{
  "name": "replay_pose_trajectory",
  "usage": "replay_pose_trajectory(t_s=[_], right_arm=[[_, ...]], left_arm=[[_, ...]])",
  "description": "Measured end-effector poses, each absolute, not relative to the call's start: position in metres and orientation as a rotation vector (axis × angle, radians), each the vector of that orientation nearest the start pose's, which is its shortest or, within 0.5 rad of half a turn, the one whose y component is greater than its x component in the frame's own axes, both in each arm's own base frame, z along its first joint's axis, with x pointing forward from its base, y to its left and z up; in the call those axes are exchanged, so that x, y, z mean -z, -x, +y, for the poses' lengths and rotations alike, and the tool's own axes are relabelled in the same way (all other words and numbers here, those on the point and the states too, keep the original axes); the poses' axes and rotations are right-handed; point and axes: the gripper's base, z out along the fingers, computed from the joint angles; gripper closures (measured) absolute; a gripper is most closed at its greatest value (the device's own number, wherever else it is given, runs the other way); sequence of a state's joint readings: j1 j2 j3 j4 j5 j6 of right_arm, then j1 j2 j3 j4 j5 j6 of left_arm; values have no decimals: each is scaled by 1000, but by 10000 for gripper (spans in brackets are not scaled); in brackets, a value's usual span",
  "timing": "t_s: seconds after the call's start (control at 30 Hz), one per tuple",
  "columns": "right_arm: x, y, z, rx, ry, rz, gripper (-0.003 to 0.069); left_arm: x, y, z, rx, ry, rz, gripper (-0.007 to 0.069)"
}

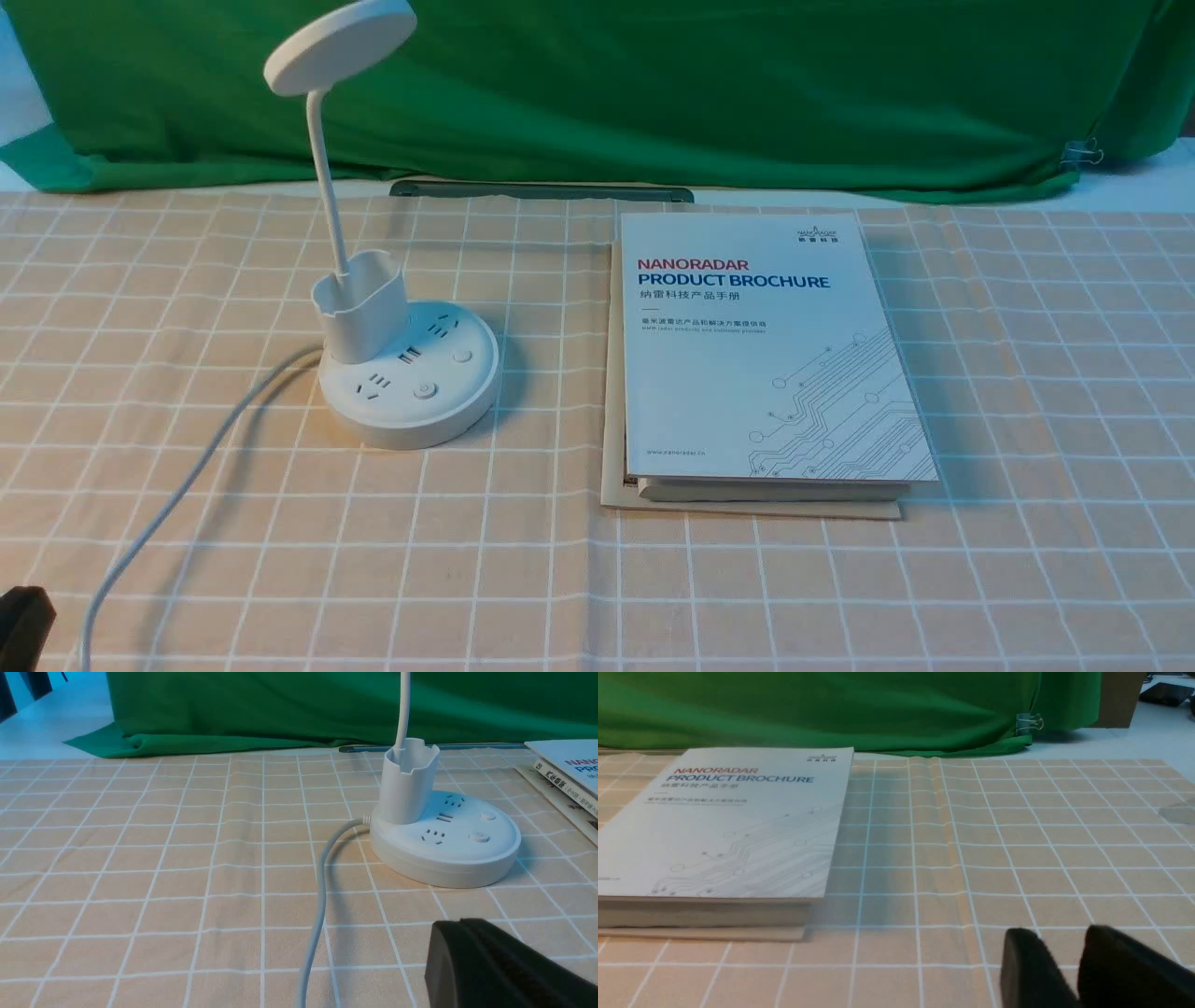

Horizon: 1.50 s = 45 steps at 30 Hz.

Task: Turn on the table lamp on the light coffee tablecloth with your hand.
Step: 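Press the power button on the lamp base to turn the lamp on with the left gripper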

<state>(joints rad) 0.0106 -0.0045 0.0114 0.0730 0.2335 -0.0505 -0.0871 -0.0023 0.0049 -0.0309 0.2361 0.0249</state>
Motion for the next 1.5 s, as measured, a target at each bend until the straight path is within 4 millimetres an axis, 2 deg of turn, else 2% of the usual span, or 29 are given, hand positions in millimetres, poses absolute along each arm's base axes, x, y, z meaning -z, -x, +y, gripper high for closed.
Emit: replay_pose_trajectory(t_s=[1.37,1.5], right_arm=[[-188,-55,2,-38,4,1723,421],[-188,-55,2,-38,4,1723,421]], left_arm=[[-191,-55,-5,49,-104,1710,623],[-203,-56,-5,44,-98,1581,623]])
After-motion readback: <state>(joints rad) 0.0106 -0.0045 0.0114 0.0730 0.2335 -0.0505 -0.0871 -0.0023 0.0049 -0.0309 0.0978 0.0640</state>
